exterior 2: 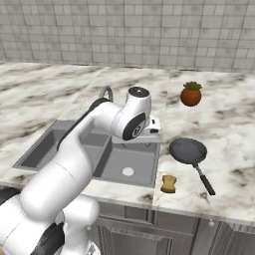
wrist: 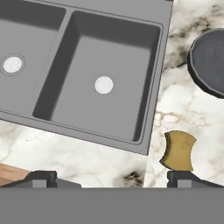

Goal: Pick the pan and sponge and place them into the sink. Then turn on the water.

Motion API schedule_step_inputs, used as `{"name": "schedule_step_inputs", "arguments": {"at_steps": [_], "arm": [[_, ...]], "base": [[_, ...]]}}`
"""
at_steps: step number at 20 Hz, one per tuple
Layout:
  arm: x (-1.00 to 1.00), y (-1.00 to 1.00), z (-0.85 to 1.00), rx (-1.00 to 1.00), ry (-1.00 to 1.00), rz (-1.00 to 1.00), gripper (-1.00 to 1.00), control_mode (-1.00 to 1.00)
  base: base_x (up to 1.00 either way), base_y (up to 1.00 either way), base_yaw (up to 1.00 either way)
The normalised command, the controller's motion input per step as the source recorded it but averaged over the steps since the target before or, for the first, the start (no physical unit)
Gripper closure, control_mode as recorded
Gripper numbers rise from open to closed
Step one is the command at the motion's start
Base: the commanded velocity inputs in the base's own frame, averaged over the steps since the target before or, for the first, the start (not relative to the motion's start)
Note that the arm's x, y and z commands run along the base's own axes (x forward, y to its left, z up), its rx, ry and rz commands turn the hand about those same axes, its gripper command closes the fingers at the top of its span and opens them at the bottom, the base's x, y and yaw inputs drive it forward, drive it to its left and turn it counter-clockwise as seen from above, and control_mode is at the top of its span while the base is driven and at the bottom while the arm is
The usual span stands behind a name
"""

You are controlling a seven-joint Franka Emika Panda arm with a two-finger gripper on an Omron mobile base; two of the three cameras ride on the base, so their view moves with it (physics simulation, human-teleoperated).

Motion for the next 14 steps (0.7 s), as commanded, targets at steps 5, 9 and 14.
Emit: {"name": "schedule_step_inputs", "arguments": {"at_steps": [5,9,14], "arm": [[0.0,-0.36,-0.2,-0.02,0.0,0.0,-1.0,-1.0],[0.0,-0.37,-0.18,0.0,0.0,0.0,-1.0,-1.0],[0.0,-0.36,-0.19,0.0,0.0,0.0,-1.0,-1.0]], "base": [[0.0,0.0,0.0],[0.0,0.0,0.0],[0.0,0.0,0.0]]}}
